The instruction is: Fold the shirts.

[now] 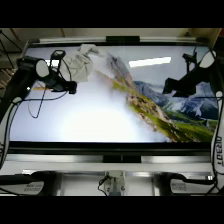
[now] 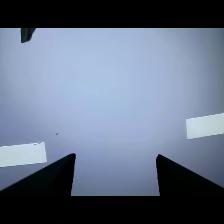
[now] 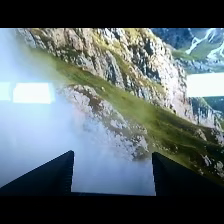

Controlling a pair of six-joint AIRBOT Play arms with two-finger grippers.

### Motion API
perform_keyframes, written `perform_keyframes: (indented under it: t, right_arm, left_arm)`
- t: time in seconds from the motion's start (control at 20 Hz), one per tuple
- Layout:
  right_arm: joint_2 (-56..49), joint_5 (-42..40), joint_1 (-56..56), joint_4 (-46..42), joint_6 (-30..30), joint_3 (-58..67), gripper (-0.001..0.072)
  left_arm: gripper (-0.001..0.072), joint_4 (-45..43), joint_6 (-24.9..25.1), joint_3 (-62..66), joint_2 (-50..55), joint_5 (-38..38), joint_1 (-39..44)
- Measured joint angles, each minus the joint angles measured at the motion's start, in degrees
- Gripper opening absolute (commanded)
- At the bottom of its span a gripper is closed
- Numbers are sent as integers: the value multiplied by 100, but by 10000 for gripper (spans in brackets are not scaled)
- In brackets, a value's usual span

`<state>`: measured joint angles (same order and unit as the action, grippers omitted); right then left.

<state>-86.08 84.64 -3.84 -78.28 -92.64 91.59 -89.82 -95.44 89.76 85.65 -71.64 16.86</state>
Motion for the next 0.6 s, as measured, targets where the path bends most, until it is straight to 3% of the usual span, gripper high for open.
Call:
perform_keyframes:
  t: [0.25,0.3,0.35,0.6]
  right_arm:
    - [-2,-603,-2,144,-11,0,594]
    - [-2,-654,-2,201,-11,0,594]
    - [-2,-704,0,245,-4,0,594]
    - [-24,-772,0,385,7,0,594]
  left_arm:
    - [611,-151,-22,385,752,1207,-271]
    - [647,-170,-24,625,1054,1290,-411]
    - [674,-170,-28,929,1412,1303,-573]
    - [662,459,-13,2157,2889,881,-1110]
